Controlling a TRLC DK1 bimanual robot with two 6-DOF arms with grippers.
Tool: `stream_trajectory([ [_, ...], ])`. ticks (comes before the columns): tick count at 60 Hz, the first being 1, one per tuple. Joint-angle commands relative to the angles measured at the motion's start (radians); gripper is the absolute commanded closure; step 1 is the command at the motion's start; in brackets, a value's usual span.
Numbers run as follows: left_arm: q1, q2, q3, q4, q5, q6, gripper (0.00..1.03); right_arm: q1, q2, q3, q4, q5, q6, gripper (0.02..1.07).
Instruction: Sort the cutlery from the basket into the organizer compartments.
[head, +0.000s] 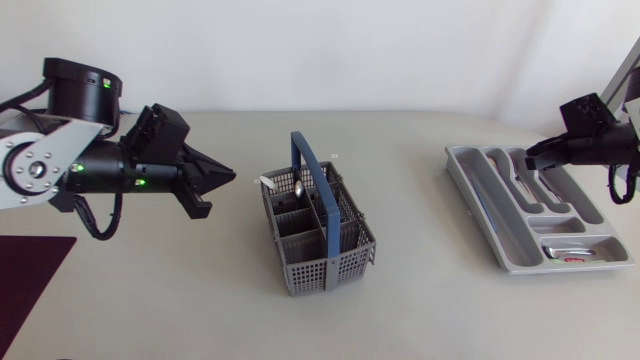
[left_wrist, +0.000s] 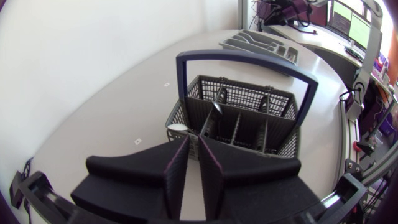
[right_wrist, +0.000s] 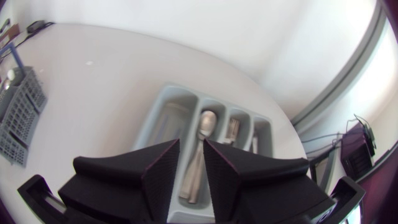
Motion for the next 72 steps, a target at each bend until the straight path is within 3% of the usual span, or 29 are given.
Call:
stream_trajectory([
  [1,0.023,0.081,0.027,0.048,-0.008,-0.036,0.9,0.075,-0.109,-0.124,-0.013,-0.022,-0.007,0.74],
  [11,0.055,0.229,0.094,0.142,-0.008,-0.085,0.9,0.268,-0.298,-0.242,-0.089,-0.044,0.039,0.74],
  [27,0.096,0.407,0.232,0.154,0.028,-0.133,0.9,0.561,-0.462,-0.362,-0.151,-0.044,0.117,0.74],
  [49,0.077,0.546,0.334,0.123,0.103,-0.157,0.9,0.831,-0.517,-0.465,-0.157,-0.045,0.157,0.79],
  [56,0.064,0.591,0.367,0.094,0.109,-0.151,0.9,0.897,-0.475,-0.5,-0.117,-0.047,0.168,0.87],
  [62,0.047,0.615,0.384,0.077,0.112,-0.148,0.9,0.915,-0.426,-0.506,-0.076,-0.042,0.163,1.01],
  [72,0.029,0.643,0.407,0.039,0.135,-0.131,0.92,0.928,-0.334,-0.504,0.003,-0.034,0.154,1.02],
])
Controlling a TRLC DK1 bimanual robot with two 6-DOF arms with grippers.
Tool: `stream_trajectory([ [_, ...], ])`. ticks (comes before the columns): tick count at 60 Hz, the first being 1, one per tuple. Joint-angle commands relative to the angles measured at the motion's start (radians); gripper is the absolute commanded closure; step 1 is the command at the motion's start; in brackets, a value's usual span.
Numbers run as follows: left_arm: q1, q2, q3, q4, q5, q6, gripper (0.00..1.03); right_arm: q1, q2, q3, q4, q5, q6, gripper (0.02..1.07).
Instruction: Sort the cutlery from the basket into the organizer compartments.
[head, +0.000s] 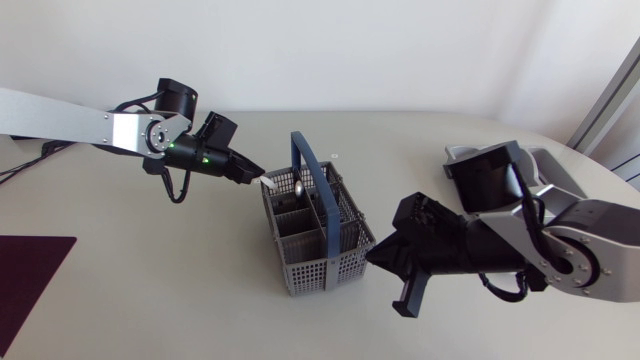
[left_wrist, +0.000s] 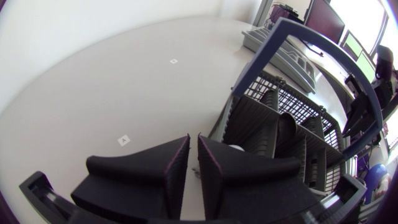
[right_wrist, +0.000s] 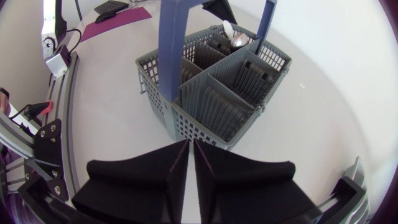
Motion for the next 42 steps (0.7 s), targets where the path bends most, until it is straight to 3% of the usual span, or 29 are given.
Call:
stream_trajectory([
  [1,-0.011,0.035,0.038,-0.023,0.028,0.007,0.92,0.021,0.053,-0.023,0.04,0.014,0.014,1.02],
  [17,0.009,0.025,0.026,-0.146,0.124,0.097,0.97,0.012,0.19,0.037,0.153,0.126,0.013,1.02],
  [42,0.071,-0.144,-0.18,-0.187,0.178,0.191,0.97,-0.132,0.308,0.151,0.254,0.134,-0.006,1.02],
])
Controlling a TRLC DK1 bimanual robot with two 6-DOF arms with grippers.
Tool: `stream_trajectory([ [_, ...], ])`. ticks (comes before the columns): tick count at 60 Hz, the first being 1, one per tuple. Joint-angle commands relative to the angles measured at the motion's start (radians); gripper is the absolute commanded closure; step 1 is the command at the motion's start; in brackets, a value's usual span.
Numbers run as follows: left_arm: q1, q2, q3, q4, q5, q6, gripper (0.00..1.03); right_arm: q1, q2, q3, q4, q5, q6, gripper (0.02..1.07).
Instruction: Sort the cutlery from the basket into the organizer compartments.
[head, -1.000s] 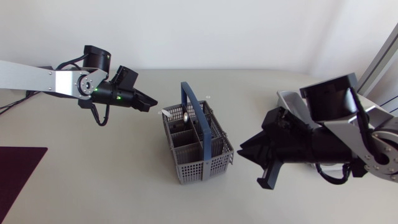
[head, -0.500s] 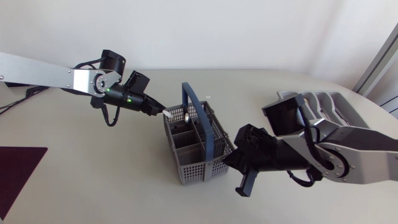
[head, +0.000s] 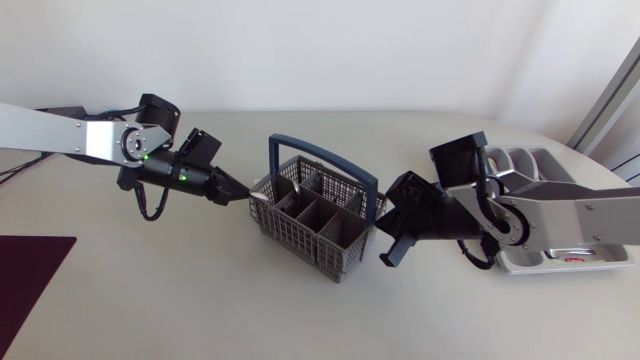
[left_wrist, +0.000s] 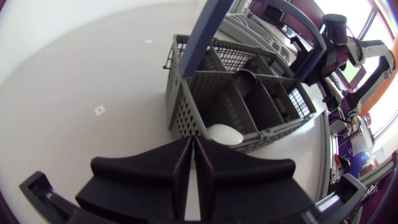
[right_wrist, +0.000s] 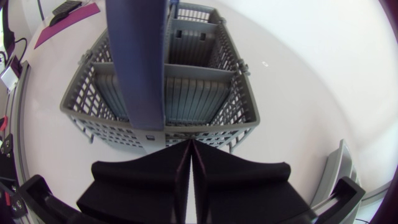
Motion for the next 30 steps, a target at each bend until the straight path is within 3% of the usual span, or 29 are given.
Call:
stream_trajectory([
  [1,0.01,-0.062,-0.07,-0.027,0.04,0.043,0.97,-0.007,0.034,0.066,0.044,-0.003,-0.001,1.02],
  [18,0.03,-0.212,-0.228,-0.043,0.055,0.072,0.97,-0.031,0.154,0.189,0.044,-0.019,0.004,1.02],
  [30,0.036,-0.292,-0.302,-0.043,0.06,0.077,0.97,-0.035,0.161,0.183,0.044,-0.018,0.002,1.02],
])
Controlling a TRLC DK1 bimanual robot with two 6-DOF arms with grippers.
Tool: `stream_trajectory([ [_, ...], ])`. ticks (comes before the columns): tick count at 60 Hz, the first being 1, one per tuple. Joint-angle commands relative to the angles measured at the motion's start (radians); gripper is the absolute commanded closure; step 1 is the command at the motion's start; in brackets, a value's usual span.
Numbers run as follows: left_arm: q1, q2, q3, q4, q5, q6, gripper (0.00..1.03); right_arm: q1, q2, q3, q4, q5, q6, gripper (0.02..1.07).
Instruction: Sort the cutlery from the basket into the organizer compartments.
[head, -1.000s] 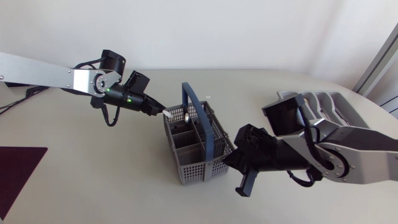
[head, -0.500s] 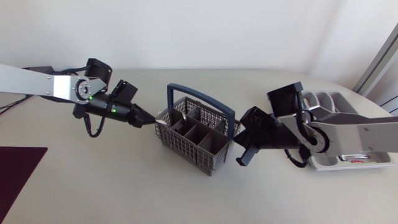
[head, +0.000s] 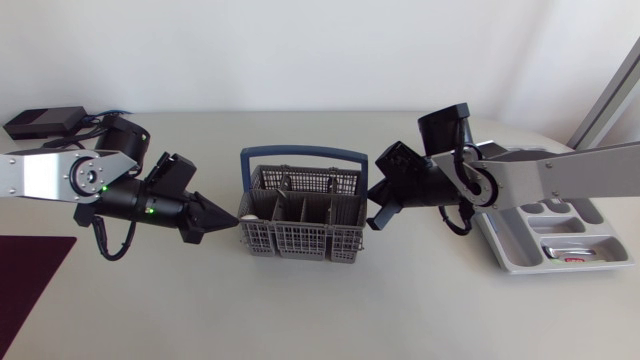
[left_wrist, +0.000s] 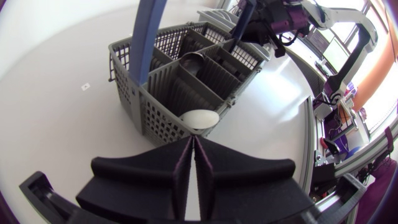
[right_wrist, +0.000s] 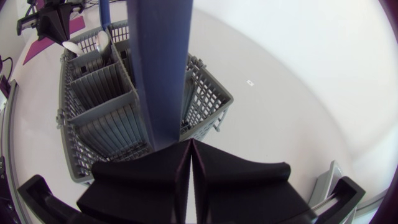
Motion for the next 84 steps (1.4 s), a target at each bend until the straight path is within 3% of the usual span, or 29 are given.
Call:
stream_trajectory([
  [1,0.01,-0.027,-0.036,-0.007,0.017,0.023,0.97,-0.007,0.011,-0.001,0.012,-0.008,0.002,1.02],
  [19,0.011,-0.05,-0.068,-0.007,0.017,0.039,0.97,-0.036,-0.067,-0.071,0.007,0.042,0.002,1.02],
  [38,0.007,-0.065,-0.102,-0.007,0.025,0.068,0.97,0.027,-0.226,-0.136,-0.049,0.105,0.022,1.02],
  [56,-0.01,-0.076,-0.113,-0.007,0.036,0.069,0.96,0.254,-0.41,-0.1,-0.186,0.268,0.068,0.97],
  [73,-0.038,-0.094,-0.117,-0.007,0.042,0.065,0.96,0.422,-0.3,0.001,-0.188,0.366,0.111,0.84],
  [84,-0.044,-0.094,-0.117,-0.006,0.042,0.069,0.96,0.45,-0.205,0.038,-0.158,0.389,0.099,0.83],
])
